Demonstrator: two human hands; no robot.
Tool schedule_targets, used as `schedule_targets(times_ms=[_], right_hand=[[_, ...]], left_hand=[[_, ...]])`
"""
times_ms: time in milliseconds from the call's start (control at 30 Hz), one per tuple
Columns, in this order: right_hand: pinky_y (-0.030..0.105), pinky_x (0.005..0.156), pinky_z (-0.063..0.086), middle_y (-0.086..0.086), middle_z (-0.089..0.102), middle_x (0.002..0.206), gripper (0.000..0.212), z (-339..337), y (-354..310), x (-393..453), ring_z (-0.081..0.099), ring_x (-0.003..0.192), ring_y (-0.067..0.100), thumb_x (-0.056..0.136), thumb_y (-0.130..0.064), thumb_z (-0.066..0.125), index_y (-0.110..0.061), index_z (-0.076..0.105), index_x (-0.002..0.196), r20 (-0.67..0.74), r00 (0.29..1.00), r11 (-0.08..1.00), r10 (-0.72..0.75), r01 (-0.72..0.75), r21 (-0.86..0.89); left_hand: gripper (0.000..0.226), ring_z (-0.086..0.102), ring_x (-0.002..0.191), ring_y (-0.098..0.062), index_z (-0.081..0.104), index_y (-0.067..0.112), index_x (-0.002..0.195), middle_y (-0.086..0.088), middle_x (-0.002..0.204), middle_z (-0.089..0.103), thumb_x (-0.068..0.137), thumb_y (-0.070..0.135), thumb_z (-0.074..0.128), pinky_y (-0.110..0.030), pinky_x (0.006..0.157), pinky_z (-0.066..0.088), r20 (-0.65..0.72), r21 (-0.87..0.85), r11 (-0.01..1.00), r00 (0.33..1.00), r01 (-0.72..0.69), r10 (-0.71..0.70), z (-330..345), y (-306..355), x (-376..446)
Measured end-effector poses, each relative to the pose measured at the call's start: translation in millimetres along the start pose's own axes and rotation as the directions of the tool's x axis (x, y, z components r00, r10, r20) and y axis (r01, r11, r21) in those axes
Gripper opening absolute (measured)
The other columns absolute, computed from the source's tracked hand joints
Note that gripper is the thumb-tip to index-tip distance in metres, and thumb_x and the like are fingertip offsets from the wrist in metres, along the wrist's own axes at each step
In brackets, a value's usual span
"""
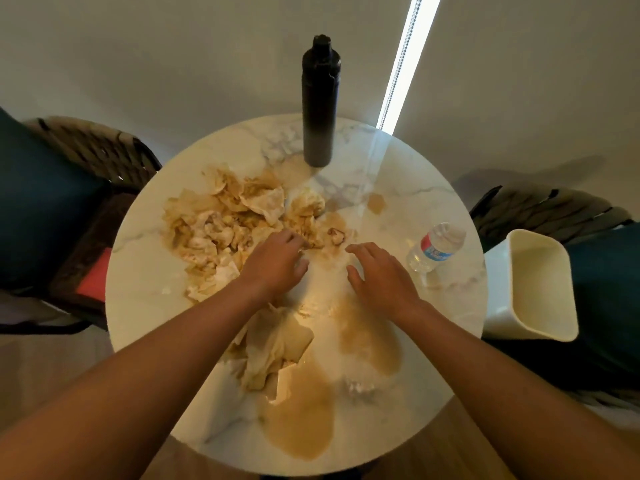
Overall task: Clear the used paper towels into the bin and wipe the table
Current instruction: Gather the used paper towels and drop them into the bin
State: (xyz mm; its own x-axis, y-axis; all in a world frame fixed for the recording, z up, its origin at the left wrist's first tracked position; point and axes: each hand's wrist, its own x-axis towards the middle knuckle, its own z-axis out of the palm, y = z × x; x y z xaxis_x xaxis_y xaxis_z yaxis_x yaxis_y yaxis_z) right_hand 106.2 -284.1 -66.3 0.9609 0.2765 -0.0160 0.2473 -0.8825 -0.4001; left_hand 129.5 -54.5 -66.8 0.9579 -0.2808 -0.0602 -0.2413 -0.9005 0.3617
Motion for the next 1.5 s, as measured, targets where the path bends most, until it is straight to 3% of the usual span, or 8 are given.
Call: schedule_targets(times_ms=[233, 533, 767, 933, 1167, 1500], right_hand=[[0.043, 0.087, 0.053, 0.005, 0.060, 0.129, 0.040, 14.7, 0.1, 49.8, 0.063, 0.105, 0.029, 0.095, -0.020, 0.057, -0.019, 0.057, 0.135, 0.019, 1.000, 1.000, -0.017, 0.017, 0.007], [0.042, 0.079, 0.052, 0.007, 0.060, 0.114, 0.032, 43.8, 13.6, 90.2, 0.058, 0.094, 0.031, 0.093, -0.008, 0.058, -0.016, 0.066, 0.122, 0.038, 0.999, 0.999, -0.016, 0.015, 0.043], [0.043, 0.074, 0.052, 0.009, 0.059, 0.101, 0.020, 51.8, 19.6, 94.6, 0.056, 0.088, 0.029, 0.091, -0.002, 0.059, -0.008, 0.070, 0.108, -0.040, 0.998, 0.995, -0.045, 0.049, 0.090], [0.042, 0.073, 0.053, 0.008, 0.062, 0.102, 0.021, 41.6, 18.4, 87.7, 0.058, 0.087, 0.029, 0.091, -0.004, 0.060, -0.010, 0.071, 0.108, -0.085, 0.993, 0.994, -0.078, 0.084, 0.065], [0.038, 0.073, 0.051, 0.003, 0.066, 0.100, 0.019, 26.7, 13.6, 69.7, 0.060, 0.084, 0.025, 0.091, -0.010, 0.064, -0.016, 0.073, 0.106, -0.138, 0.988, 0.997, -0.068, 0.071, 0.017], [0.043, 0.074, 0.053, 0.006, 0.065, 0.101, 0.020, -4.2, -1.0, 27.1, 0.061, 0.085, 0.027, 0.090, -0.008, 0.063, -0.014, 0.073, 0.107, -0.205, 0.978, 0.998, -0.044, 0.050, 0.024]], left_hand=[[0.037, 0.054, 0.116, -0.024, 0.063, 0.023, 0.124, 0.000, 0.125, 0.057, 0.089, 0.032, 0.062, -0.041, 0.089, 0.048, -0.025, 0.061, 0.998, 0.999, -0.027, 0.029, 0.5, -9.4, 41.1], [0.048, 0.050, 0.117, -0.027, 0.052, 0.031, 0.131, -0.003, 0.132, 0.048, 0.085, 0.036, 0.068, -0.042, 0.092, 0.049, 0.104, 0.117, 0.993, 0.995, -0.013, 0.001, 15.0, -16.3, 71.2], [0.027, 0.055, 0.102, -0.028, 0.066, 0.021, 0.114, -0.005, 0.116, 0.056, 0.087, 0.019, 0.068, -0.045, 0.080, 0.053, 0.061, 0.009, 0.999, 0.998, -0.036, 0.035, 16.3, -27.6, 79.7], [0.021, 0.058, 0.095, -0.024, 0.067, 0.023, 0.108, 0.000, 0.108, 0.061, 0.087, 0.022, 0.066, -0.035, 0.068, 0.048, 0.000, 0.042, 0.995, 0.996, -0.094, 0.095, 5.8, -28.8, 77.9], [0.019, 0.057, 0.094, -0.020, 0.068, 0.028, 0.104, 0.005, 0.100, 0.062, 0.085, 0.031, 0.066, -0.037, 0.081, 0.044, -0.101, 0.133, 0.985, 0.988, -0.106, 0.120, -14.9, -24.0, 69.3], [0.017, 0.058, 0.088, -0.018, 0.066, 0.017, 0.105, 0.003, 0.101, 0.052, 0.088, 0.020, 0.067, -0.038, 0.075, 0.054, -0.107, -0.098, 0.980, 0.981, -0.174, 0.163, -51.1, 9.4, 48.4]])
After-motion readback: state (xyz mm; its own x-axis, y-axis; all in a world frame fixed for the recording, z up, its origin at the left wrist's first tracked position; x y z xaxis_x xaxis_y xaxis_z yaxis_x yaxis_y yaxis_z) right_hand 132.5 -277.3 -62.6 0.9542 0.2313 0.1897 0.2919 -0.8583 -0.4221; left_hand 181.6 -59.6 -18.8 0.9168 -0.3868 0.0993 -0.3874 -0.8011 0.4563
